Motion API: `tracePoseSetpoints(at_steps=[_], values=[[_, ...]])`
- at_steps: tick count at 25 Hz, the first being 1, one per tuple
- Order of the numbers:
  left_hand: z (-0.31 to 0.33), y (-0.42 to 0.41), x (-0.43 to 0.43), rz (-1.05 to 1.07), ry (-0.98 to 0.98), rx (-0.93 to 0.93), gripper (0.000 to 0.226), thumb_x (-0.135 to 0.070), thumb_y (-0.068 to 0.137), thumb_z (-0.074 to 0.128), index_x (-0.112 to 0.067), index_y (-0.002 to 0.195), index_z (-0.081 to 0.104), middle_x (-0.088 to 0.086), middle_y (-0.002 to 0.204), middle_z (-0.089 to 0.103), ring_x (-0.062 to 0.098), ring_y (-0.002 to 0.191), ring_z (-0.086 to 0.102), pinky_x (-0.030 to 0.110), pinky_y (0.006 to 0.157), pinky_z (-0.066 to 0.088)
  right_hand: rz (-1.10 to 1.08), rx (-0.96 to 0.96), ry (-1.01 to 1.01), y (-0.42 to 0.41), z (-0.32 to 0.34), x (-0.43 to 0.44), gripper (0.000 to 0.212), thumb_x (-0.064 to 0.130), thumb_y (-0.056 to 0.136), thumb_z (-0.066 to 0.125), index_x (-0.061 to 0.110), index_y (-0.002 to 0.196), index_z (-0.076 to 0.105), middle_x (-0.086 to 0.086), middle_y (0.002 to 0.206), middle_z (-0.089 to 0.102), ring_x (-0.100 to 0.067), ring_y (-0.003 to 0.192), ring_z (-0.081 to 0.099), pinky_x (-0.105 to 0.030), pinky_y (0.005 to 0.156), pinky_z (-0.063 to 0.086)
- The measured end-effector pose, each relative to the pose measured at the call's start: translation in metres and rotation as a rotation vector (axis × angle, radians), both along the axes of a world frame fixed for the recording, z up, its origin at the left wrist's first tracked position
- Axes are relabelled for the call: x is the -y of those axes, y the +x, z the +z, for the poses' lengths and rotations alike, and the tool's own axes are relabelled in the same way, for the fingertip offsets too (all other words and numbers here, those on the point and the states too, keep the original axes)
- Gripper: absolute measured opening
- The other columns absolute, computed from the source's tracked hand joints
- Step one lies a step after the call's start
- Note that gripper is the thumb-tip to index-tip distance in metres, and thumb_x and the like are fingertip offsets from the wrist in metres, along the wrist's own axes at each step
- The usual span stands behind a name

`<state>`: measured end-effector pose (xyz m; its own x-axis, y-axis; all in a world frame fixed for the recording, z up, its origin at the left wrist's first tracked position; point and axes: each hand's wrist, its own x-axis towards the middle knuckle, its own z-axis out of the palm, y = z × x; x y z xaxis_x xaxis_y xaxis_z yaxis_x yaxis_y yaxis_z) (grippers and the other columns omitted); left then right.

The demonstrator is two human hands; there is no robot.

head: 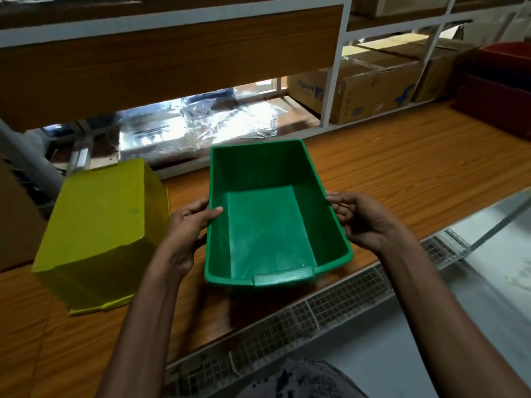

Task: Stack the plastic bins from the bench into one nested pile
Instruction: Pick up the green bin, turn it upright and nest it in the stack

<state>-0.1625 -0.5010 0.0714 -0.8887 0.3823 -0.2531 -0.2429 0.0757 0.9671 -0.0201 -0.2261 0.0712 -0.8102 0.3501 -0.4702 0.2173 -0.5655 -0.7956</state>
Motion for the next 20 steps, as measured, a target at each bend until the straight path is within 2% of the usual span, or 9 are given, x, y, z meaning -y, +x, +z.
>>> tracePoseSetpoints(at_steps=[2, 4, 7, 9, 11, 13, 15, 17, 20], values=[[-0.001, -0.001, 0.002, -0.029, -0.004, 0.023, 0.033, -0.009, 0.094, 0.066, -0.024, 0.122, 0.074, -0.007, 0.111, 0.079, 0.014, 0.104, 0.071, 0.031, 0.078, 0.053, 0.046, 0.061, 0.101, 0.004, 0.001, 0.000, 0.028, 0.008, 0.094, 0.057, 0.016, 0.119, 0.066, 0.002, 0.093, 0.074, -0.007, 0.077, 0.070, -0.025, 0.058, 0.055], [0.000, -0.002, 0.004, -0.034, 0.013, 0.027, 0.029, -0.012, 0.095, 0.067, -0.027, 0.118, 0.074, -0.008, 0.111, 0.079, 0.013, 0.105, 0.071, 0.033, 0.083, 0.054, 0.060, 0.084, 0.160, 0.006, 0.001, 0.000, 0.041, 0.007, 0.091, 0.062, 0.013, 0.131, 0.064, -0.002, 0.121, 0.072, -0.014, 0.103, 0.067, -0.031, 0.074, 0.055], [0.001, -0.001, 0.007, -0.033, 0.019, 0.011, 0.022, -0.012, 0.094, 0.069, -0.028, 0.108, 0.074, -0.010, 0.100, 0.080, 0.013, 0.103, 0.072, 0.034, 0.083, 0.055, 0.044, 0.083, 0.261, 0.012, 0.008, 0.006, 0.041, -0.004, 0.092, 0.060, 0.007, 0.131, 0.063, -0.008, 0.126, 0.073, -0.021, 0.116, 0.066, -0.037, 0.089, 0.057], [0.001, 0.003, 0.009, -0.046, 0.026, -0.020, 0.025, -0.006, 0.093, 0.069, -0.026, 0.109, 0.072, -0.009, 0.095, 0.079, 0.011, 0.098, 0.073, 0.032, 0.079, 0.057, 0.043, 0.092, 0.464, 0.018, 0.011, 0.014, 0.037, -0.008, 0.094, 0.057, 0.007, 0.127, 0.064, -0.010, 0.122, 0.073, -0.022, 0.114, 0.068, -0.034, 0.086, 0.059], [-0.001, 0.008, 0.010, -0.057, 0.027, -0.063, 0.035, -0.001, 0.090, 0.070, -0.025, 0.116, 0.068, -0.006, 0.104, 0.076, 0.013, 0.098, 0.074, 0.030, 0.072, 0.060, -0.003, 0.101, 0.650, 0.025, 0.009, 0.023, 0.036, -0.010, 0.095, 0.055, 0.010, 0.125, 0.062, -0.009, 0.119, 0.070, -0.021, 0.105, 0.070, -0.027, 0.075, 0.061], [-0.004, 0.016, 0.011, -0.065, 0.004, -0.127, 0.046, 0.003, 0.088, 0.072, -0.028, 0.121, 0.063, -0.003, 0.117, 0.071, 0.013, 0.097, 0.073, 0.025, 0.068, 0.060, -0.085, 0.099, 0.774, 0.031, 0.005, 0.032, 0.040, -0.010, 0.093, 0.058, 0.012, 0.126, 0.058, -0.006, 0.117, 0.066, -0.022, 0.101, 0.068, -0.036, 0.079, 0.063], [-0.006, 0.025, 0.011, -0.075, 0.007, -0.192, 0.052, 0.004, 0.087, 0.072, -0.035, 0.120, 0.061, -0.002, 0.122, 0.067, 0.017, 0.097, 0.069, 0.029, 0.073, 0.062, -0.152, 0.106, 0.904, 0.037, 0.002, 0.038, 0.043, -0.008, 0.089, 0.062, 0.016, 0.124, 0.059, 0.000, 0.110, 0.065, -0.021, 0.097, 0.067, -0.049, 0.086, 0.062], [-0.006, 0.033, 0.011, -0.074, 0.027, -0.221, 0.055, 0.004, 0.087, 0.072, -0.036, 0.122, 0.061, 0.000, 0.123, 0.066, 0.019, 0.096, 0.066, 0.037, 0.078, 0.063, -0.216, 0.106, 0.938, 0.047, 0.000, 0.042, 0.043, -0.009, 0.086, 0.064, 0.021, 0.117, 0.063, 0.003, 0.105, 0.065, -0.020, 0.092, 0.063, -0.047, 0.085, 0.061], [-0.004, 0.042, 0.009, -0.101, 0.071, -0.205, 0.057, 0.006, 0.088, 0.070, -0.029, 0.133, 0.061, 0.002, 0.121, 0.067, 0.007, 0.082, 0.066, 0.026, 0.070, 0.060, -0.294, 0.112, 0.863, 0.067, 0.003, 0.047, 0.042, -0.012, 0.086, 0.064, 0.022, 0.110, 0.065, -0.004, 0.105, 0.066, -0.022, 0.087, 0.060, -0.039, 0.078, 0.059]])
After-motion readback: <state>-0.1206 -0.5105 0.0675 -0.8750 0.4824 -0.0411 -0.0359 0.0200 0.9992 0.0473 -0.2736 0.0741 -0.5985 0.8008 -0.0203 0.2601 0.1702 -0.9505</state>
